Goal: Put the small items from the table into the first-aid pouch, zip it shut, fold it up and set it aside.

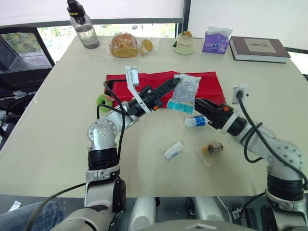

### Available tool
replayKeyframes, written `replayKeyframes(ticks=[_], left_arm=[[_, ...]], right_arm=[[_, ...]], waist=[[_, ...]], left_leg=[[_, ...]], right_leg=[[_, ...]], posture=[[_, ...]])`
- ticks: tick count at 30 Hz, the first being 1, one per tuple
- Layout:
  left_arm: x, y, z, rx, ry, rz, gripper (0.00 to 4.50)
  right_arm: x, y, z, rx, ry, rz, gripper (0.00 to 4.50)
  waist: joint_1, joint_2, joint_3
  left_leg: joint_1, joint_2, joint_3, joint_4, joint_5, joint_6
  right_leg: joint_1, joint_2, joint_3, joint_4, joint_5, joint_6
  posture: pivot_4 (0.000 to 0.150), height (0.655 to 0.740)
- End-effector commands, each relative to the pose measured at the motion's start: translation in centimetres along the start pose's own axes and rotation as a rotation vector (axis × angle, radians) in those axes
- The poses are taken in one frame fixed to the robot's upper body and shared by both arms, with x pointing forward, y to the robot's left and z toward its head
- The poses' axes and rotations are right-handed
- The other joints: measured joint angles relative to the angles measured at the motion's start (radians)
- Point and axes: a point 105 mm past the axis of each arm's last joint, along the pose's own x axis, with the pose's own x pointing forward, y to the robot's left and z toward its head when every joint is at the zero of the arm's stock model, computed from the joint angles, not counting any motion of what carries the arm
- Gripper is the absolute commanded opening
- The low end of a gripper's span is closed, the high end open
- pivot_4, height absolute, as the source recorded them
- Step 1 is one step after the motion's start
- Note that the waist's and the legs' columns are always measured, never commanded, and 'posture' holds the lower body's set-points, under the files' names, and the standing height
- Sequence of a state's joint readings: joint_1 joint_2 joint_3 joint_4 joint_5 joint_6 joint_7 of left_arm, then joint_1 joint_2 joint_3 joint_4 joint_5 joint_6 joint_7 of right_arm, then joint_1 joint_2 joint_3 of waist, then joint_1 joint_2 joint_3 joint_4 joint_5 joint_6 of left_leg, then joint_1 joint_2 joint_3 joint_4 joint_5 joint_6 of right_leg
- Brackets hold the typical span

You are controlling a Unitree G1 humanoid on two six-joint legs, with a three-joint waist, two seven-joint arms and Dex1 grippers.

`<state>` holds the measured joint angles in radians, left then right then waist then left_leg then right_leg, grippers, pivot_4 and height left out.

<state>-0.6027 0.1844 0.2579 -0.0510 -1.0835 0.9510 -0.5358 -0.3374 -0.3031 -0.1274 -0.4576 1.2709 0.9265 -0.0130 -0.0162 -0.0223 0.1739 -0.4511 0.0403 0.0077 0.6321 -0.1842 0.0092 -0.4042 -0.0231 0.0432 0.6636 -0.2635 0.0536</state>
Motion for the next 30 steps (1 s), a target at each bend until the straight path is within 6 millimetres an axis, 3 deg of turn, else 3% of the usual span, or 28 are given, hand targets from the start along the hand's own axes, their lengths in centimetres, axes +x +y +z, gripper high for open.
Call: replayKeyframes(ticks=[1,10,30], left_arm=[[0.3,-0.9,0.7,0.004,-0.044,-0.039,0.0],[0.7,-0.9,1.0,-0.026,-0.093,-0.034,0.0],[1.2,-0.9,0.8,-0.038,-0.113,-0.032,0.0]], right_arm=[[0.1,1.9,-0.1,-0.002,-0.018,0.062,3.24],[0.5,3.2,-1.4,0.039,-0.02,0.086,3.24],[1.1,3.9,0.2,0.045,-0.123,0.105,3.24]], waist=[[0.001,0.0,0.0],[0.001,0.0,0.0],[0.001,0.0,0.0]], left_leg=[[0.0,0.0,0.0,0.0,0.0,0.0],[0.0,0.0,-0.001,0.001,0.0,0.0],[0.0,0.0,-0.001,0.001,0.0,0.0]], right_leg=[[0.0,0.0,0.0,0.0,0.0,0.0],[0.0,0.001,0.0,0.001,0.0,0.0],[0.0,0.001,0.0,0.001,0.0,0.0]], posture=[[0.15,0.74],[0.15,0.74],[0.15,0.74]])
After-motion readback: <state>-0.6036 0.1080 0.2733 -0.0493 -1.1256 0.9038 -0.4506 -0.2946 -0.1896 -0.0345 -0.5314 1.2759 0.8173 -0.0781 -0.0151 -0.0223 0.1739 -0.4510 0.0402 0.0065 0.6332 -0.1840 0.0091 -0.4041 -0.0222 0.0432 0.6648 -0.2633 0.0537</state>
